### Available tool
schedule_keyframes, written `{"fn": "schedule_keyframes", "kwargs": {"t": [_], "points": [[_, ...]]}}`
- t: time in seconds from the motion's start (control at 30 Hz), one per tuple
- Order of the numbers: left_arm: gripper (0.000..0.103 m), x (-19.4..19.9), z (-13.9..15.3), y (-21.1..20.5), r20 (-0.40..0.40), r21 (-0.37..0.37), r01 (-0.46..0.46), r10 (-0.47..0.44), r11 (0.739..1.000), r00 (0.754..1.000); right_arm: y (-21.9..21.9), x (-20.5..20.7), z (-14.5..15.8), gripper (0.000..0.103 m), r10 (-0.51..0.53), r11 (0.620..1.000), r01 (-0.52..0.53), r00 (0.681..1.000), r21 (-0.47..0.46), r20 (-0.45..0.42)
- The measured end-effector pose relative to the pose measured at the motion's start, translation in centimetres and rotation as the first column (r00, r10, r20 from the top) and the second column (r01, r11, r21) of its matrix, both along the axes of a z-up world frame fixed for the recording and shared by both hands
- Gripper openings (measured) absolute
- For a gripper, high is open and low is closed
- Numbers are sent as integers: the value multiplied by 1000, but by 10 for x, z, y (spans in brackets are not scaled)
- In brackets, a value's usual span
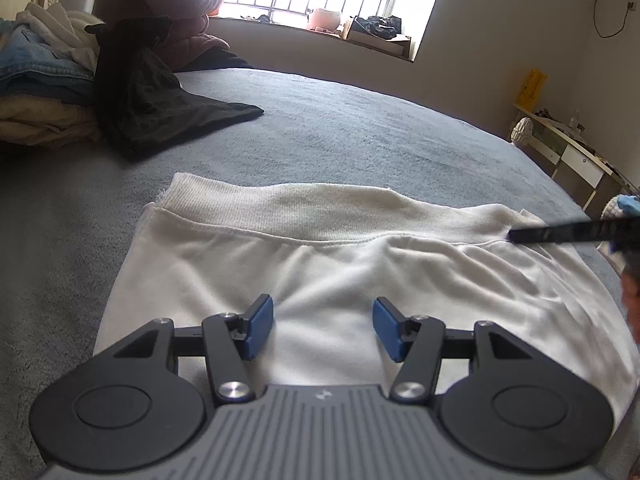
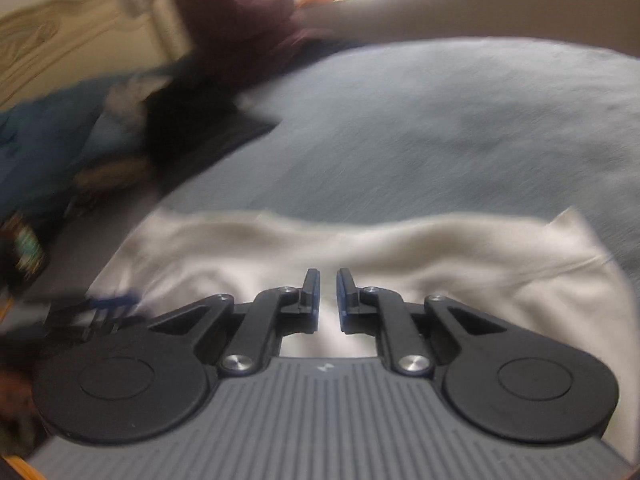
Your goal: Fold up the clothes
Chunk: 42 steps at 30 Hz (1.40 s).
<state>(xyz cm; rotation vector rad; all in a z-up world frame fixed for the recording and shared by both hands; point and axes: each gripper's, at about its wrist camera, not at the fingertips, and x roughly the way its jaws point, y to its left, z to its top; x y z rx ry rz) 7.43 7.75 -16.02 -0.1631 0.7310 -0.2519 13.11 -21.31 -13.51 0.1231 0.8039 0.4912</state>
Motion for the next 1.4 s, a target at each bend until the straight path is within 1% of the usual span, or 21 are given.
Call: {"fn": "schedule_keyframes", "kwargs": {"t": [0.03,0.1,0.17,0.2,0.3,0.37,0.43,0.53,0.6,0.7,0.8,0.9,0.97,1.0,1.1,1.17,1.2,1.23,1.3,1.33,1.4], "points": [[57,0,0,0,-2,-3,-1,1,1000,1000,2,7,-8,8,-3,1000,2,1000,-9,-26],[57,0,0,1,-6,-1,-1,1,1000,1000,3,25,-26,4,-26,1000,25,996,-13,-85],[57,-2,1,2,-10,6,0,0,1000,1000,-2,39,-30,1,-74,996,78,992,41,-97],[57,-2,2,2,-11,9,0,0,1000,1000,-2,44,-27,2,-104,993,108,991,48,-84],[57,-5,2,4,-16,13,-1,1,1000,1000,3,48,-16,4,-157,988,156,988,-9,-7],[57,-5,3,5,-19,9,-3,3,1000,1000,1,44,-10,6,-187,982,187,982,-12,16],[57,-5,2,7,-20,0,-6,6,1000,1000,-6,36,-2,7,-206,978,205,979,22,16],[57,-5,1,6,-19,-2,-10,10,1000,1000,-10,11,4,8,-159,984,161,987,79,-26],[57,-5,1,6,-21,-1,-13,13,1000,1000,-4,-11,4,8,-116,990,119,992,79,-45],[57,-5,4,7,-30,-9,-25,24,1000,999,1,-46,2,8,-100,991,105,993,80,-65],[57,-7,12,10,-47,-20,-45,44,999,998,-7,-77,3,8,-155,982,161,986,96,-65],[57,-9,22,9,-67,-9,-50,49,999,997,-23,-90,7,8,-226,967,231,973,110,-57],[58,-10,28,2,-93,12,-23,24,1000,995,-31,-91,9,9,-276,956,279,960,89,-47],[58,-10,30,-3,-111,30,-5,8,1000,994,-34,-91,10,10,-302,951,304,953,63,-40],[61,-16,36,-25,-147,112,57,-40,992,988,-39,-92,14,22,-360,932,360,933,-35,-9],[74,-21,36,-39,-164,171,90,-62,981,985,-37,-94,11,35,-386,917,384,923,-109,2],[76,-24,34,-45,-172,197,103,-69,975,983,-36,-94,7,38,-391,911,387,920,-140,0],[79,-26,31,-50,-182,219,115,-75,969,980,-34,-94,3,44,-393,907,387,920,-168,-4],[88,-31,25,-59,-202,259,133,-81,957,976,-32,-94,-4,50,-391,904,379,920,-197,-23],[91,-32,22,-61,-210,272,129,-72,954,975,-30,-95,-7,56,-388,905,375,921,-202,-29],[95,-35,16,-64,-224,293,118,-52,949,973,-27,-95,-11,60,-387,904,372,922,-209,-33]]}}
